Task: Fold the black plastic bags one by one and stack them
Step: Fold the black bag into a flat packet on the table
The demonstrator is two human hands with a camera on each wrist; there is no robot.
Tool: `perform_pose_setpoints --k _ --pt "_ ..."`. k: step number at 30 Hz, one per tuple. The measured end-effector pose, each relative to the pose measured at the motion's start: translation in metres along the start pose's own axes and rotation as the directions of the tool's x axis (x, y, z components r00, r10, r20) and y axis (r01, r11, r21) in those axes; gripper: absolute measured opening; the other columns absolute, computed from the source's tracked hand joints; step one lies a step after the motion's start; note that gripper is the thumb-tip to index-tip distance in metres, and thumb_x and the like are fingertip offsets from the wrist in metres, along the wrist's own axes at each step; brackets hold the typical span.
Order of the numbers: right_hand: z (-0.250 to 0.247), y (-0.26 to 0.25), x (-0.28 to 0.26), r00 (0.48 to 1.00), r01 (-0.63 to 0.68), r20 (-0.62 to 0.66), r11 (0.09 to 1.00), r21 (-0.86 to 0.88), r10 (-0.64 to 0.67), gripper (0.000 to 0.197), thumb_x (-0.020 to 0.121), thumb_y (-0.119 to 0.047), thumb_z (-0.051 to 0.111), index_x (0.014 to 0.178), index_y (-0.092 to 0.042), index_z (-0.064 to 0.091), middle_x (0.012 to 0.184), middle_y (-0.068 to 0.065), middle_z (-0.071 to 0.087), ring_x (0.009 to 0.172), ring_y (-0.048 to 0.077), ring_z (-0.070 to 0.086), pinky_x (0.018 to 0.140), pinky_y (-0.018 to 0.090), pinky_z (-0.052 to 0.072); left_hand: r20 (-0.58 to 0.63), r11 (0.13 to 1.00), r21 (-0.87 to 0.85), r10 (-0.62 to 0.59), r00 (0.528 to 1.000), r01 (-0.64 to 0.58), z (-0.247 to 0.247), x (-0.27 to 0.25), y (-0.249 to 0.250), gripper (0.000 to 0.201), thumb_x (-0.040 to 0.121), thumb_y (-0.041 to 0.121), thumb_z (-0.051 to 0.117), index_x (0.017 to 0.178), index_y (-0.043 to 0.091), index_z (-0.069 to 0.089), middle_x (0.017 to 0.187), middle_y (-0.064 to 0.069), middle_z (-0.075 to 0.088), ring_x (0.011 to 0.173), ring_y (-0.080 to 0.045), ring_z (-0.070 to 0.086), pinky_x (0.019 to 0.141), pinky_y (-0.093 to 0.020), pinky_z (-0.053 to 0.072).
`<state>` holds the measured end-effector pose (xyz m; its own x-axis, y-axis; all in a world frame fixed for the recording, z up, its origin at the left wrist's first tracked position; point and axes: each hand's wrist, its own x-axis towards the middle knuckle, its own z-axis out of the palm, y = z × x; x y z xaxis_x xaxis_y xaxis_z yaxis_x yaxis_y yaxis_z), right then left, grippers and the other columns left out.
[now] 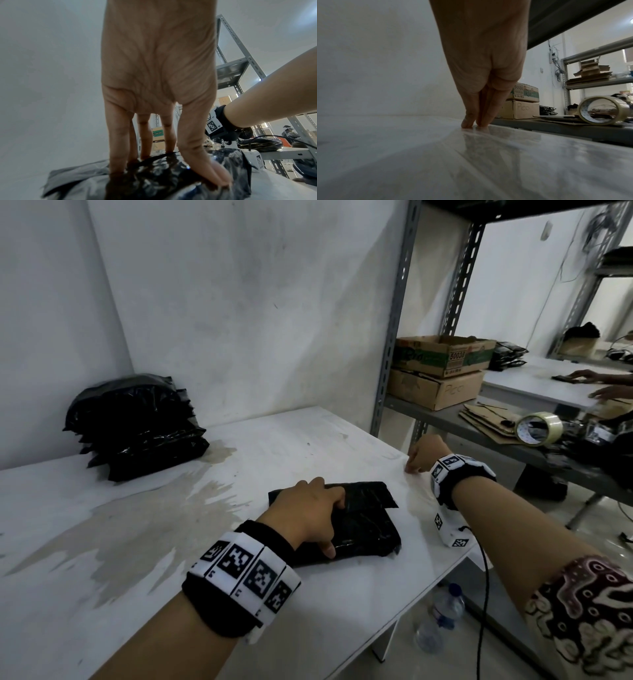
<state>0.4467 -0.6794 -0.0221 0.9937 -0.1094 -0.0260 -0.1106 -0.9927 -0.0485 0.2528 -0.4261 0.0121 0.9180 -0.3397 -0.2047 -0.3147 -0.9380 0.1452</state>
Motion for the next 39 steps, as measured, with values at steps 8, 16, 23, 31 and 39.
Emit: perform_pose_setpoints --k 8,16,23,31,39 --pt "0.001 -0.008 0.003 1.000 0.002 0.003 0.998 -0.065 -0.002 0.035 0.087 -0.032 0.064 0.108 -0.004 0.067 0.114 0.010 0.065 0.109 0.028 0.062 0.085 0.029 0.049 -0.002 1.000 0.007 0.001 1.000 -0.001 0.000 0.000 0.000 0.071 0.069 0.032 0.082 0.128 0.028 0.044 0.125 -0.003 0.042 0.116 -0.024 0.044 0.090 -0.036 0.043" --pt "0.008 -0.008 0.012 0.999 0.016 0.034 0.996 -0.090 -0.012 0.055 0.079 -0.035 0.077 0.116 0.002 0.060 0.119 0.015 0.063 0.111 0.032 0.060 0.089 0.038 0.051 -0.013 1.000 0.001 0.011 1.000 -0.011 0.001 0.000 -0.003 0.073 0.070 0.035 0.081 0.131 0.030 0.043 0.127 -0.002 0.041 0.118 -0.023 0.043 0.089 -0.034 0.041" --pt "0.007 -0.005 0.004 0.994 0.110 -0.030 0.994 0.014 -0.109 0.024 0.088 -0.028 0.067 0.105 -0.012 0.071 0.117 0.006 0.066 0.111 0.024 0.059 0.093 0.031 0.046 -0.020 1.000 -0.008 0.019 1.000 -0.019 0.003 -0.001 -0.004 0.071 0.070 0.035 0.081 0.131 0.029 0.043 0.127 -0.002 0.041 0.118 -0.023 0.042 0.086 -0.032 0.038" --pt "0.006 -0.010 0.005 0.998 0.055 0.030 0.986 0.156 -0.061 0.031 0.073 -0.021 0.083 0.094 0.001 0.075 0.095 0.016 0.073 0.092 0.029 0.070 0.086 0.039 0.057 -0.022 1.000 0.008 0.016 1.000 -0.015 0.003 -0.002 -0.003 0.071 0.071 0.036 0.080 0.131 0.029 0.043 0.128 -0.002 0.041 0.119 -0.023 0.042 0.084 -0.032 0.038" --pt "0.006 -0.006 0.004 0.997 -0.049 0.075 0.982 0.180 0.036 0.058 0.067 -0.042 0.086 0.100 0.002 0.070 0.098 0.016 0.072 0.096 0.028 0.069 0.088 0.037 0.056 -0.016 1.000 0.018 0.010 1.000 -0.010 0.003 -0.002 -0.002 0.072 0.072 0.035 0.080 0.132 0.029 0.042 0.129 -0.002 0.040 0.119 -0.023 0.042 0.085 -0.032 0.039"
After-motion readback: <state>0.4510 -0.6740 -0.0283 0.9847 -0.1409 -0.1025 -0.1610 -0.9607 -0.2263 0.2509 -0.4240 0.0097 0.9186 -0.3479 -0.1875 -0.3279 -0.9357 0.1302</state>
